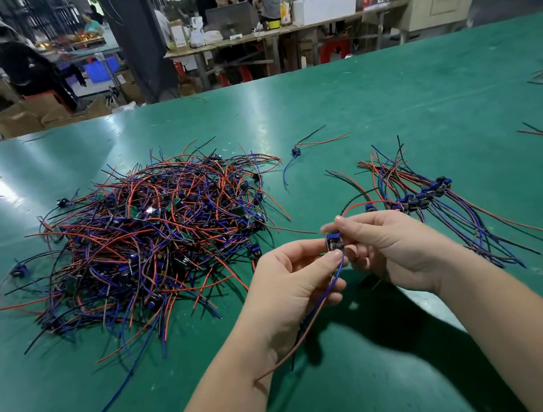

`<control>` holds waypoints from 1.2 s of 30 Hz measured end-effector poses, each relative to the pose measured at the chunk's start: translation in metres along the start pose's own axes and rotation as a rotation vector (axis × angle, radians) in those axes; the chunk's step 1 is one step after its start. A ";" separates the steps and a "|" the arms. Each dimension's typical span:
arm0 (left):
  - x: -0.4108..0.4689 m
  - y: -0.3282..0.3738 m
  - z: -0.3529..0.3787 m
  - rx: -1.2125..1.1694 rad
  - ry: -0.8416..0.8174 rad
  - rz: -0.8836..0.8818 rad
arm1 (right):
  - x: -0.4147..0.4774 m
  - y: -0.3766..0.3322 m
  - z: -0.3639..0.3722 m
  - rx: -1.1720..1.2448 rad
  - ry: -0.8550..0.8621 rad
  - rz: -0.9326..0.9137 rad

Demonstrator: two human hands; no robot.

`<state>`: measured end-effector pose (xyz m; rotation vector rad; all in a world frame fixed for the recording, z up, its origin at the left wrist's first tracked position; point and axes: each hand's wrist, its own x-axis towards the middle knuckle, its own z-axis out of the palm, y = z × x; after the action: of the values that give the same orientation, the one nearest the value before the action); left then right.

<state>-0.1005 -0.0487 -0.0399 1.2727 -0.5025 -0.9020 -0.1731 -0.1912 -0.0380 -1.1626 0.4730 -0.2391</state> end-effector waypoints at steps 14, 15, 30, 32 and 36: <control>-0.004 -0.004 0.010 0.126 -0.120 -0.068 | 0.001 -0.020 -0.022 0.048 0.300 -0.185; -0.006 -0.005 0.012 0.145 -0.149 -0.072 | 0.000 -0.023 -0.026 0.084 0.331 -0.202; -0.005 0.007 0.003 -0.027 -0.175 -0.086 | 0.005 -0.020 -0.029 0.102 0.356 -0.210; -0.004 0.011 0.000 -0.186 -0.144 -0.076 | 0.004 -0.012 -0.026 -0.131 0.318 -0.200; -0.001 0.017 -0.004 -0.417 -0.078 -0.036 | -0.001 -0.003 -0.011 -0.317 0.043 -0.268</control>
<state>-0.0933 -0.0445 -0.0249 0.8720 -0.3298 -1.0278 -0.1792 -0.2010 -0.0387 -1.5357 0.4011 -0.4328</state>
